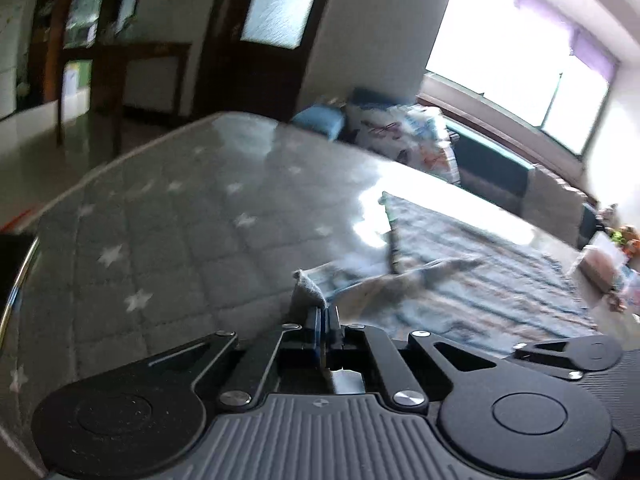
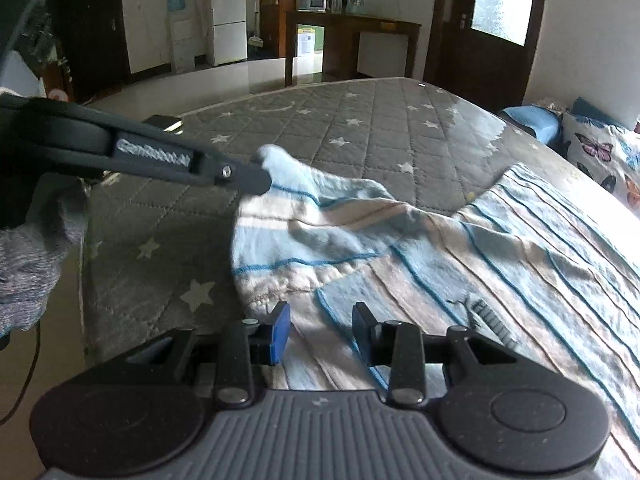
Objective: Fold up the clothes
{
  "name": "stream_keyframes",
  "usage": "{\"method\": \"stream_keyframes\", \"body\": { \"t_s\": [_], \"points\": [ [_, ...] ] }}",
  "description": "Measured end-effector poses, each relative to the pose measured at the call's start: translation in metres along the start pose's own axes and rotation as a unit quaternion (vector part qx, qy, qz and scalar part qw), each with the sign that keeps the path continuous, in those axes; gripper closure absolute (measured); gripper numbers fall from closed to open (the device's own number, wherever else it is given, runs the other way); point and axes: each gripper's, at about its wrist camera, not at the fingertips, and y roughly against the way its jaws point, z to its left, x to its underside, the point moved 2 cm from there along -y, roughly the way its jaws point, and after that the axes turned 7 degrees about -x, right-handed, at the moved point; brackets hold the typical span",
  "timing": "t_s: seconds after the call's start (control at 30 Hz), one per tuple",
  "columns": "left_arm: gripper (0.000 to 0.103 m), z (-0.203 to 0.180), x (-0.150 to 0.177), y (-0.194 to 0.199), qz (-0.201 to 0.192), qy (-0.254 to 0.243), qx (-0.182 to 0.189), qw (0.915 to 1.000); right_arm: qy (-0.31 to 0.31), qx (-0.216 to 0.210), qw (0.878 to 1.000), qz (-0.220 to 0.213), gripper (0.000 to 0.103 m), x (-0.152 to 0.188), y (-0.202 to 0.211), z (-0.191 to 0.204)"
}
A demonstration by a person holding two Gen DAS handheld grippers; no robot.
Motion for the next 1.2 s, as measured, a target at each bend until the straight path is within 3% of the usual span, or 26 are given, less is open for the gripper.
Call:
{"method": "stream_keyframes", "body": {
  "t_s": [0.2,0.4,0.57,0.77,1.0,1.2],
  "points": [
    [0.101,-0.044,-0.005,0.015,-0.025,-0.048,0.057,0.9969,-0.02,0.031,0.999,-0.014,0.069,0.012,0.04,-0.024],
    [0.101,-0.089,0.008,0.013,-0.021,-0.102,0.108,0.9886,-0.051,0.076,0.995,-0.028,0.068,0.031,0.083,-0.055],
    [0.101,-0.107,0.027,0.002,0.008,-0.142,0.135,0.9805,-0.081,0.107,0.99,-0.029,0.068,0.053,0.109,-0.075],
    [0.1,-0.117,0.047,-0.01,0.053,-0.178,0.155,0.9704,-0.112,0.116,0.987,-0.023,0.068,0.076,0.12,-0.09],
    [0.09,-0.114,0.031,0.002,0.038,-0.197,0.16,0.9666,-0.115,0.11,0.987,-0.03,0.068,0.078,0.123,-0.092],
    [0.091,-0.105,0.001,-0.028,0.029,-0.175,0.111,0.9778,-0.12,0.097,0.987,-0.037,0.068,0.076,0.119,-0.094]
  ]
}}
